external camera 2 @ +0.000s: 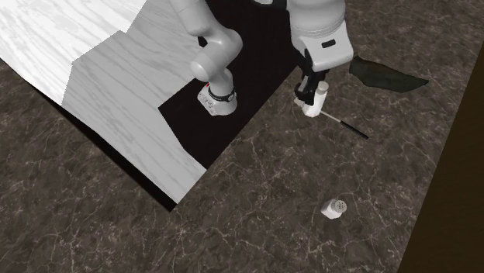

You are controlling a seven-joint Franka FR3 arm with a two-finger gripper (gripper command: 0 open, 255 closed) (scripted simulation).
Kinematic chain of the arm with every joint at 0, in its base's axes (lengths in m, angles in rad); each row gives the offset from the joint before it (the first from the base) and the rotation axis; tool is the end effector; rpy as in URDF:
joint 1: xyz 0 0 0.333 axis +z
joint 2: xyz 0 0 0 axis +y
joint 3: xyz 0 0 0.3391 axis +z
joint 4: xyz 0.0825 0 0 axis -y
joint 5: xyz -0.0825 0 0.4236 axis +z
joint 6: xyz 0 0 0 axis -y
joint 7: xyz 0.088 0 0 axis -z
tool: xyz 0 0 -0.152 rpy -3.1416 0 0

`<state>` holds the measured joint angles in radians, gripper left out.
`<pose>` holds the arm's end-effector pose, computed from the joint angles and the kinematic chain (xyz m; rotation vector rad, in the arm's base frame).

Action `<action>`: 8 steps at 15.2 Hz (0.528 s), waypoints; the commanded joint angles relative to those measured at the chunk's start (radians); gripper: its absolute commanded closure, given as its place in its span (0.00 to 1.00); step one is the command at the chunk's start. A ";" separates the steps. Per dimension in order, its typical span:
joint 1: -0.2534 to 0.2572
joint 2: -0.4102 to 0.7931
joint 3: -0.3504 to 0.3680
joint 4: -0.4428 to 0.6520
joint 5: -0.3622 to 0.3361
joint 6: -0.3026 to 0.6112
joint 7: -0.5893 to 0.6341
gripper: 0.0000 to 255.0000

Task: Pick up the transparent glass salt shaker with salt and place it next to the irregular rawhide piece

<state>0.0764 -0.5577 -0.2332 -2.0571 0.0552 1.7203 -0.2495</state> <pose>0.4232 -0.0827 0.6414 -2.9802 -0.1665 -0.3567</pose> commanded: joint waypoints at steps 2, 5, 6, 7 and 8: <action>0.023 0.046 0.050 0.023 0.020 0.030 0.063 1.00; 0.044 0.099 0.096 0.058 0.036 0.052 0.121 1.00; 0.051 0.118 0.110 0.072 0.040 0.059 0.140 1.00; 0.058 0.138 0.125 0.088 0.044 0.066 0.160 1.00; 0.065 0.158 0.139 0.104 0.047 0.072 0.179 1.00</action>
<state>0.1330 -0.4207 -0.1120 -1.9718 0.0980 1.7869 -0.0955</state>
